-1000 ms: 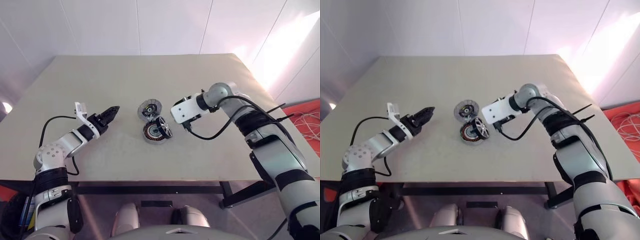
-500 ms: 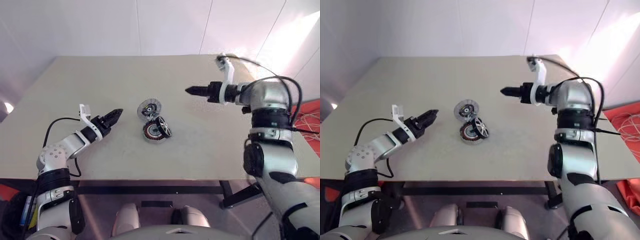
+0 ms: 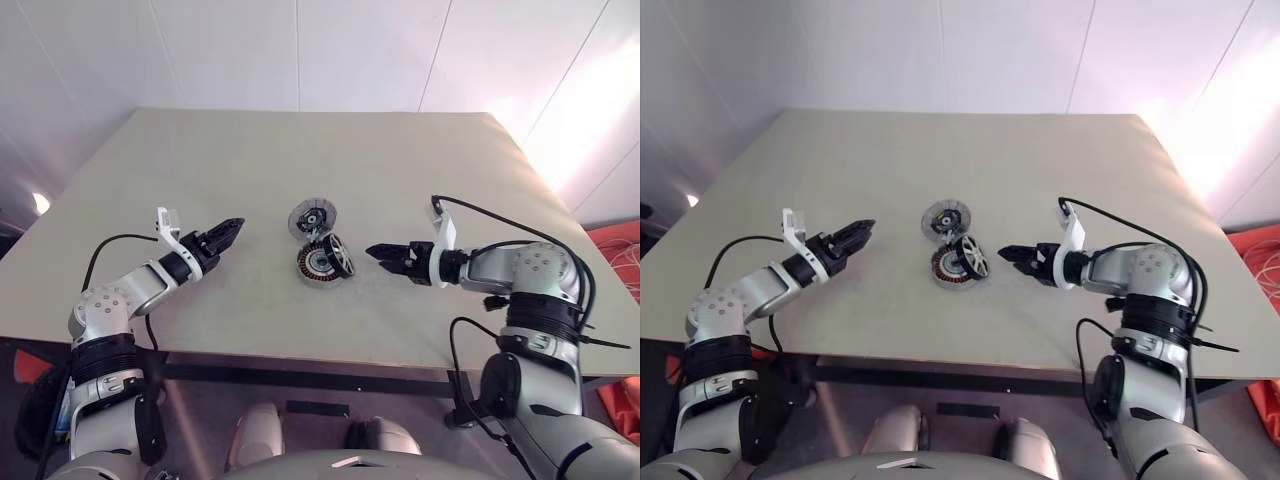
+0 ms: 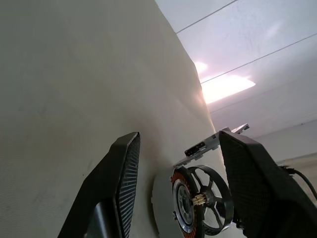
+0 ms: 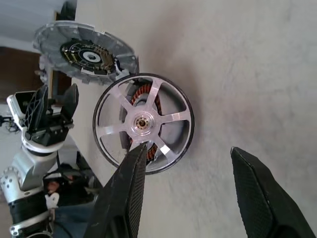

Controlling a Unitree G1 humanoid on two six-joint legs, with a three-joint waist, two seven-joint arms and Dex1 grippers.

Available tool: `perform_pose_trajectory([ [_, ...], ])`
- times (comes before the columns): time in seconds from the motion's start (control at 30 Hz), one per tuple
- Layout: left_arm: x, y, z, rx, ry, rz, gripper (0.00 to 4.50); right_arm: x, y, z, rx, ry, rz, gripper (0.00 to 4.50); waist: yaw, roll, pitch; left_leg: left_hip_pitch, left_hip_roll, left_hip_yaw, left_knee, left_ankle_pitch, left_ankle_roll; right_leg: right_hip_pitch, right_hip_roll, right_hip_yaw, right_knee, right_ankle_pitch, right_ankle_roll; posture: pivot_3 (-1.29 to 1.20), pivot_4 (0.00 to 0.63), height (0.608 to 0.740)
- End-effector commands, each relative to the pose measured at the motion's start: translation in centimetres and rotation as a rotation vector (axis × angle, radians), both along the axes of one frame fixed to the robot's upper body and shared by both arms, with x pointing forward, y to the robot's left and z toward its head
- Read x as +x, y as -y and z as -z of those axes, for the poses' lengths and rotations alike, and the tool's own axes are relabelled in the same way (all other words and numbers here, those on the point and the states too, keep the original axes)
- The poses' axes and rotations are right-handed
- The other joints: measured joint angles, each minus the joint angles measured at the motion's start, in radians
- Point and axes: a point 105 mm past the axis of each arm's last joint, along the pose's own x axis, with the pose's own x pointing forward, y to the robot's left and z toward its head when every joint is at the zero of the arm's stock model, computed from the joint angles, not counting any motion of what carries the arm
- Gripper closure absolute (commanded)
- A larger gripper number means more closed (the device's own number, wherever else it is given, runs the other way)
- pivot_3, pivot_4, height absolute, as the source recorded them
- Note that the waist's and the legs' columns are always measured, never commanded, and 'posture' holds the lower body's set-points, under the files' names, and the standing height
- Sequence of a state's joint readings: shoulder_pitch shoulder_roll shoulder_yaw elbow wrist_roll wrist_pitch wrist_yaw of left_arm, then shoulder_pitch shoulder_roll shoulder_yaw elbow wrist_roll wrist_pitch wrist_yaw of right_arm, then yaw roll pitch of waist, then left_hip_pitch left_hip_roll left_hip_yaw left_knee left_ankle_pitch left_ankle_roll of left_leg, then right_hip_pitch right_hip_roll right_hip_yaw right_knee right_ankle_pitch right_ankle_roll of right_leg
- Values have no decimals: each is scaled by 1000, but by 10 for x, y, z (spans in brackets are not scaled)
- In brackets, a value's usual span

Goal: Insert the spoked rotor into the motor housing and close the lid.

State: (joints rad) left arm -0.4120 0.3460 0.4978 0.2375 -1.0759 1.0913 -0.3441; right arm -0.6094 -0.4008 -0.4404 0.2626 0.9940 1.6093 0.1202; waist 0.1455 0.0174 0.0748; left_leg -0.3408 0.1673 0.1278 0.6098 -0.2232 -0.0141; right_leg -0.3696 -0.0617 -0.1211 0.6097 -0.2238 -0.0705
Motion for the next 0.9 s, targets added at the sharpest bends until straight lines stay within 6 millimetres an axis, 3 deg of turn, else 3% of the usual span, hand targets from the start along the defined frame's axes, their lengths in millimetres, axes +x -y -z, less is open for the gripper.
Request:
perform_pose_trajectory([
  [0.03,3,-3,-15,8,55,0,1813,-4,-9,-11,21,7,-55,1463,0,0,0,5,0,0,-4,1,-1,4,2,0,-4,0,0,0,0,740],
  [0.13,3,-3,-16,11,58,-4,1813,-5,-13,-5,27,-35,-51,1463,1,-1,-1,7,1,0,-10,3,-4,6,4,0,-6,0,0,0,0,740],
  [0.4,2,-7,-18,17,64,-17,1813,3,-34,6,70,-109,-4,1463,3,0,-1,-6,1,-2,-11,4,-6,-8,4,0,-4,2,3,0,0,740],
  [0.9,3,-13,-21,26,76,-36,1813,15,-64,1,129,-98,57,1463,-11,0,-1,-7,2,-1,-11,5,-9,-8,4,0,-3,2,4,0,0,740],
])
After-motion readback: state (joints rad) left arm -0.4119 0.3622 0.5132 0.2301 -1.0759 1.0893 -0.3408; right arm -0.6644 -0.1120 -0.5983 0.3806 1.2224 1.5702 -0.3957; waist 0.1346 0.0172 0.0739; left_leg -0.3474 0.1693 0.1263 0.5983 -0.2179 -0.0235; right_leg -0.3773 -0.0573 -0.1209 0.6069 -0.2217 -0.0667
